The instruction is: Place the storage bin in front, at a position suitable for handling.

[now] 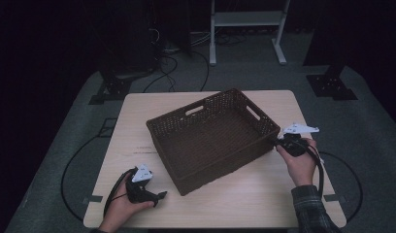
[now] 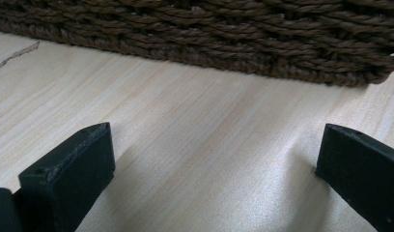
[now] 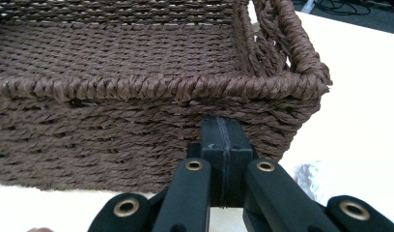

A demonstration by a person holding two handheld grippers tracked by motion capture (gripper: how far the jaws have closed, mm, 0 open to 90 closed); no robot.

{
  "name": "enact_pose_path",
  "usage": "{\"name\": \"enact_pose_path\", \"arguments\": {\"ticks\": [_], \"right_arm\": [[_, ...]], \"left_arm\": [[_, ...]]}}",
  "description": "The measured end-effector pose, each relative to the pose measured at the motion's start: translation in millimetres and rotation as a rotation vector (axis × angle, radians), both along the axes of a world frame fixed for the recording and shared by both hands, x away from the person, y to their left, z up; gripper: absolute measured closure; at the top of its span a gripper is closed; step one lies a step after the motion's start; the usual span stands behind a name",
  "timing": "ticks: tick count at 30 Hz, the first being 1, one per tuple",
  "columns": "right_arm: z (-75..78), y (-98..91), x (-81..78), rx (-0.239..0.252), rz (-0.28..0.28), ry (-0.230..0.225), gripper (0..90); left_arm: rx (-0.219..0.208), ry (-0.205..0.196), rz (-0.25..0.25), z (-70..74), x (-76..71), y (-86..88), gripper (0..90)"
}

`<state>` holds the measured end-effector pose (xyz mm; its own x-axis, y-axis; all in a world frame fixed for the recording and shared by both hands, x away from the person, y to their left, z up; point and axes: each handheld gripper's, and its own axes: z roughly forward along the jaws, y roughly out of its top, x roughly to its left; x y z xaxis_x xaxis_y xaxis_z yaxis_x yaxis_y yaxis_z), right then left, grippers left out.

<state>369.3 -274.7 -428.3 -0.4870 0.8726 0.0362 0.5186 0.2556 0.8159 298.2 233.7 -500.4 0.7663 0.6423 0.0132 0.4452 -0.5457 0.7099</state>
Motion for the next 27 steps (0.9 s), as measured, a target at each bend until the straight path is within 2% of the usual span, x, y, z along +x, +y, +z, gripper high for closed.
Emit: {"name": "enact_pose_path", "arguments": {"ticks": [6,11,15,21,27], "right_arm": [[0.9,0.9,11.4,-0.008,-0.004,0.002,89.7],[-0.1,0.3,20.7,0.012,-0.011,0.003,89.7],[-0.4,1.6,28.0,0.008,-0.018,-0.004,89.7],[-2.8,2.1,38.9,0.031,-0.030,-0.010,89.6],[-3.8,3.9,50.5,0.033,-0.041,-0.019,89.6]], "left_arm": [[0.000,0.000,0.000,0.0,0.0,0.0,0.0],[0.000,0.000,0.000,0.0,0.0,0.0,0.0],[0.000,0.000,0.000,0.0,0.0,0.0,0.0],[0.000,0.000,0.000,0.0,0.0,0.0,0.0],[-0.001,-0.002,0.001,-0.2,0.0,-0.1,0.0]]}}
